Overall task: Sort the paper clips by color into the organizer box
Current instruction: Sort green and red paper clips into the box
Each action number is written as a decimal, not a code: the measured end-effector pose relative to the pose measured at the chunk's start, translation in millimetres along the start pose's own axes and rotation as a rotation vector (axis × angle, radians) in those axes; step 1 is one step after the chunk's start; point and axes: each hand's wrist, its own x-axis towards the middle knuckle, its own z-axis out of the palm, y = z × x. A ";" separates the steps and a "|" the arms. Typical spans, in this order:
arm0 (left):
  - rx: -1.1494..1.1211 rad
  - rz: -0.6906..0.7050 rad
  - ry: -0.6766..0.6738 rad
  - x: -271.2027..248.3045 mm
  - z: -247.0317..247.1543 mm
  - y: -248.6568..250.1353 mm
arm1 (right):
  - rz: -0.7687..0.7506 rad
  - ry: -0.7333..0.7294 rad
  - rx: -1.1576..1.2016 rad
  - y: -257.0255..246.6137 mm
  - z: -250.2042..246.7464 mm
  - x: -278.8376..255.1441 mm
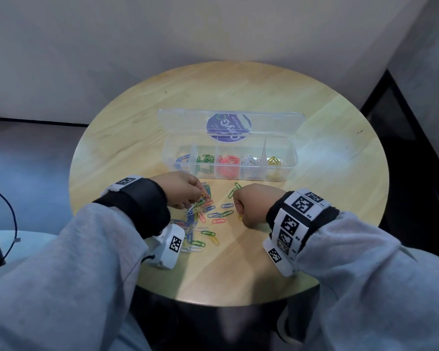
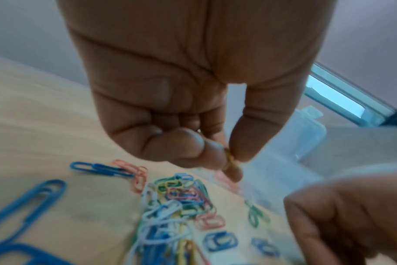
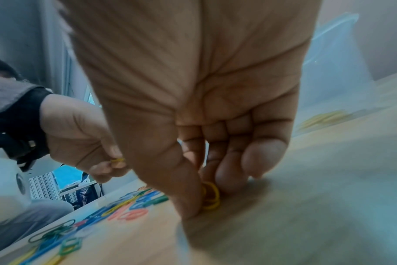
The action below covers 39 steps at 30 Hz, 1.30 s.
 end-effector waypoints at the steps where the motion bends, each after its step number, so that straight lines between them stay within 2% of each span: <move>1: -0.084 -0.026 -0.001 -1.1 -0.8 0.1 | 0.003 -0.011 -0.018 -0.3 0.1 0.2; 6: -0.465 -0.104 -0.017 -6.4 -6.2 -2.4 | -0.013 -0.044 -0.110 -3.4 3.1 2.4; 8: -0.487 -0.135 0.012 -9.6 -6.7 -2.2 | -0.007 -0.031 -0.093 -4.6 5.3 2.6; 10: -0.381 -0.182 0.075 -10.3 -4.4 -1.0 | 0.005 -0.020 -0.068 -5.8 7.0 1.8; 12: -0.158 -0.191 0.091 -11.5 -0.5 0.5 | 0.011 -0.025 -0.055 -6.2 8.6 0.9; 15: 0.341 -0.136 0.137 -14.8 3.3 -2.1 | 0.024 -0.037 -0.047 -7.0 9.9 -1.3; 16: 0.452 -0.115 0.162 -16.4 4.7 -3.1 | 0.028 -0.040 -0.043 -7.0 9.8 -2.0; 18: 0.536 -0.088 0.195 -17.3 10.0 -5.5 | 0.036 -0.041 -0.034 -7.3 9.4 -4.1; 23: 0.603 -0.058 0.206 -7.9 18.6 -9.7 | 0.058 -0.042 -0.010 -7.7 6.1 -6.5; 29: 0.644 -0.064 0.218 -2.9 12.0 -17.7 | 0.077 -0.039 0.198 3.8 -2.9 -9.8; 36: 0.498 -0.070 0.244 -1.3 5.1 -24.7 | 0.084 0.033 0.406 10.5 -6.2 -6.4; 39: 0.479 -0.064 0.261 -0.7 3.8 -26.2 | 0.080 0.016 0.520 12.7 -6.0 -4.6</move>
